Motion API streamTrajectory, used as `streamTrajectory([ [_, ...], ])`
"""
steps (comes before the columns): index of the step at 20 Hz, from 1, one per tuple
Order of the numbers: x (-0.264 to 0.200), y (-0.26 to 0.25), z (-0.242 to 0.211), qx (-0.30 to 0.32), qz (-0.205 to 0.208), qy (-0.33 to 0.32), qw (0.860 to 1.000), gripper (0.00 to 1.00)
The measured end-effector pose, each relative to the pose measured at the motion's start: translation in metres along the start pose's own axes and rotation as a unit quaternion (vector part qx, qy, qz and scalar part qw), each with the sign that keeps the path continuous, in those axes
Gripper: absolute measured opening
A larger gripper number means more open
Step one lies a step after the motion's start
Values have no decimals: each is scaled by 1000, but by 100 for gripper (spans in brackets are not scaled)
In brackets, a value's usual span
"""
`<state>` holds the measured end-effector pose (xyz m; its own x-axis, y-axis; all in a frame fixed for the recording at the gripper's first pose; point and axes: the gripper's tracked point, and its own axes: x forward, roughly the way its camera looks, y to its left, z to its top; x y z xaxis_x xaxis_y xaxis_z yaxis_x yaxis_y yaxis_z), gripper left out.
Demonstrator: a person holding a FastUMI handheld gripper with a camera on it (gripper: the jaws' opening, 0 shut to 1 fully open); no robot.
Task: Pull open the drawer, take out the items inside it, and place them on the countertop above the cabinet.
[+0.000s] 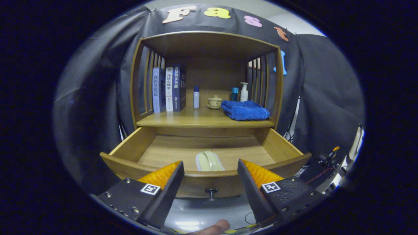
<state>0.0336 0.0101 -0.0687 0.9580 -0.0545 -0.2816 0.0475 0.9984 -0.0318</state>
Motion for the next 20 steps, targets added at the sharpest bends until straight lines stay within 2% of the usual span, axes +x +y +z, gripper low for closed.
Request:
streamTrajectory([
  [5,44,-8,-1,-16,-6,77,997,97],
  [11,80,-12,-36,-35,1,190,981,97],
  [13,90,-9,-39,-25,10,204,979,96],
  [15,92,-11,-48,-32,-3,236,971,81],
  [16,96,-4,-51,-22,8,240,970,75],
  [18,101,2,-59,-11,11,253,967,72],
  [19,106,-2,-65,-14,-6,253,967,70],
  [20,104,-2,-63,-18,-10,255,967,54],
])
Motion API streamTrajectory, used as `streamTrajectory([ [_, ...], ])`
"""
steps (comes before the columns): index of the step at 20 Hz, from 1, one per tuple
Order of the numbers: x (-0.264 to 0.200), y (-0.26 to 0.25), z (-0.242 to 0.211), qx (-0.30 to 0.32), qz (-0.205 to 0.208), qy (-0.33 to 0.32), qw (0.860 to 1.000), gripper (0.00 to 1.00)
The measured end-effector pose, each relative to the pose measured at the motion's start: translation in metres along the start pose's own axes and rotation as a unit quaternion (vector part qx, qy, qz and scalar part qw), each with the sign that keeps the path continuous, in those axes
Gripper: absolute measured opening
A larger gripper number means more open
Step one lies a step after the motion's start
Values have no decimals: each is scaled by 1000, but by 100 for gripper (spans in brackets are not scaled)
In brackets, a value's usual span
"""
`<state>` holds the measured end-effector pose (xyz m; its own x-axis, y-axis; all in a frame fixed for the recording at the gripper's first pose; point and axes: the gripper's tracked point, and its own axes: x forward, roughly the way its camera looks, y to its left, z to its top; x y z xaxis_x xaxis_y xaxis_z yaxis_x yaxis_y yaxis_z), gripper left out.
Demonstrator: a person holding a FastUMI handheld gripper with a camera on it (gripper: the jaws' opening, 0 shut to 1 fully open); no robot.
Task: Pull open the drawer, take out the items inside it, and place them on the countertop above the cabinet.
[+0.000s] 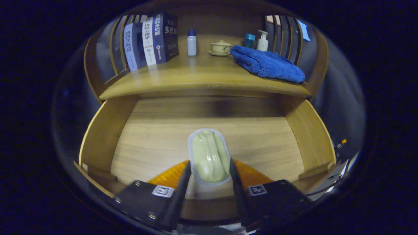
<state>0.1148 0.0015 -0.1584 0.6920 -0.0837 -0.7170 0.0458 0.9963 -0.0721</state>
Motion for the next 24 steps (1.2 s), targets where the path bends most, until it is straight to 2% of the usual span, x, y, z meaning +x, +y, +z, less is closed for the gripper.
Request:
streamTrajectory([
  [2,2,-4,3,-6,-14,-5,1000,22],
  [4,-1,1,8,-9,-7,-24,1000,22],
  [5,1,3,12,-13,-6,-28,1000,9],
  [9,-12,-5,19,-4,-27,-66,997,10],
  [14,-39,-9,27,25,-31,-112,993,9],
  [17,-54,-17,31,29,-51,-127,990,9],
  [20,-63,-15,35,36,-48,-136,989,9],
  [24,-97,-6,69,47,-28,-195,979,9],
])
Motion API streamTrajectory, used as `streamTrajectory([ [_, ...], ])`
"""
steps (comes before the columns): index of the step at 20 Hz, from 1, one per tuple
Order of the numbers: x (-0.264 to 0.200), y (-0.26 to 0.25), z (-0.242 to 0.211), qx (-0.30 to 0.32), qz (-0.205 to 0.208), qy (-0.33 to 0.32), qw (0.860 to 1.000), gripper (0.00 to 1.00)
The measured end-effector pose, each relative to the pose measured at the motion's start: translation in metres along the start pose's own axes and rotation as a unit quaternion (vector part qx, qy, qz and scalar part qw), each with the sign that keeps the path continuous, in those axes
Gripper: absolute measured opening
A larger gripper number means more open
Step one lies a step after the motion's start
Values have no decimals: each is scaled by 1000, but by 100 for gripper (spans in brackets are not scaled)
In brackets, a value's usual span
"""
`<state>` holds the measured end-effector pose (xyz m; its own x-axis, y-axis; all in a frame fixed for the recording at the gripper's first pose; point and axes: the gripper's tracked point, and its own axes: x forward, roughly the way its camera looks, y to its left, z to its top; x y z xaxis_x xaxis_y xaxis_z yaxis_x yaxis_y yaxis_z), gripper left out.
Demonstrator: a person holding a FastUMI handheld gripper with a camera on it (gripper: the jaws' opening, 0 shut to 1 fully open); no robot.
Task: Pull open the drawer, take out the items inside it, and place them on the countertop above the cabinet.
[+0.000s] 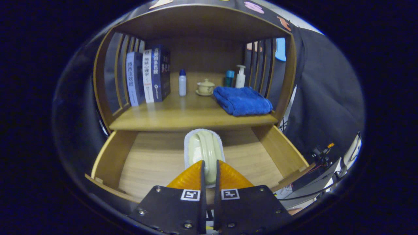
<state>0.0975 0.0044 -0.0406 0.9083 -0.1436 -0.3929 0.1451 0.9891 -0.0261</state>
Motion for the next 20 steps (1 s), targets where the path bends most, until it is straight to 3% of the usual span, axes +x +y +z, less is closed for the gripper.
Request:
streamTrajectory([
  [13,-13,16,139,32,27,-93,995,9],
  [15,1,15,146,35,25,-85,995,9],
  [20,64,24,112,33,28,24,999,9],
])
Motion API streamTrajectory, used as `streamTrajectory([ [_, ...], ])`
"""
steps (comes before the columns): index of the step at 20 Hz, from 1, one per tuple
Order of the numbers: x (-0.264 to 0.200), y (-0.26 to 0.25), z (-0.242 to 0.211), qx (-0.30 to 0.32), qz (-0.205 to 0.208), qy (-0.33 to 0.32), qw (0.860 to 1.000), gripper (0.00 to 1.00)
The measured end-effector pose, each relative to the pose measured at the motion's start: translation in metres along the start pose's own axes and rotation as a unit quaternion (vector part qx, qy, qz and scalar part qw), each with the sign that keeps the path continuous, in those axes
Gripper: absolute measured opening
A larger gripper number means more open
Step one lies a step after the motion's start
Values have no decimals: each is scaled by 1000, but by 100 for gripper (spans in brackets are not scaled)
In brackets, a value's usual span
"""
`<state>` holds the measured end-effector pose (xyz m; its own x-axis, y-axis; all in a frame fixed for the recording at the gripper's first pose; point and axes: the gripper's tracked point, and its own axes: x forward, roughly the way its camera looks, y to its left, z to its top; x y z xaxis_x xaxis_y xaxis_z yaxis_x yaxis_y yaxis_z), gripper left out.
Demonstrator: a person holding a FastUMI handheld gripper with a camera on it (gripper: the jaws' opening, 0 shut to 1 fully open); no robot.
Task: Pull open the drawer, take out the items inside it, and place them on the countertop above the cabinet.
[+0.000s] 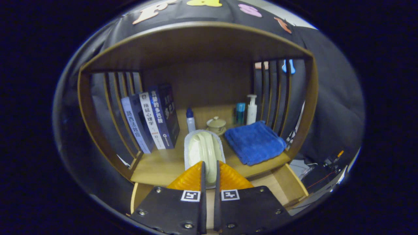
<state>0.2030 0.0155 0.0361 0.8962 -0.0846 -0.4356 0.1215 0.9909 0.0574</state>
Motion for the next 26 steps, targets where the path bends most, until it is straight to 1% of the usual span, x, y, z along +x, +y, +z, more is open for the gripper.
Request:
streamTrajectory([
  [2,28,-2,-20,-27,-14,54,998,9],
  [4,53,9,-34,-39,0,83,996,9],
  [6,74,19,-25,-42,8,60,997,9],
  [14,127,21,-2,-40,-8,32,999,9],
  [20,139,22,7,-17,6,12,1000,9],
  [21,136,22,7,-18,9,11,1000,15],
  [22,132,25,4,-20,14,13,1000,15],
  [23,129,24,3,-26,14,9,1000,23],
  [25,118,23,7,-39,11,-10,999,24],
  [26,111,22,13,-42,6,-27,999,38],
])
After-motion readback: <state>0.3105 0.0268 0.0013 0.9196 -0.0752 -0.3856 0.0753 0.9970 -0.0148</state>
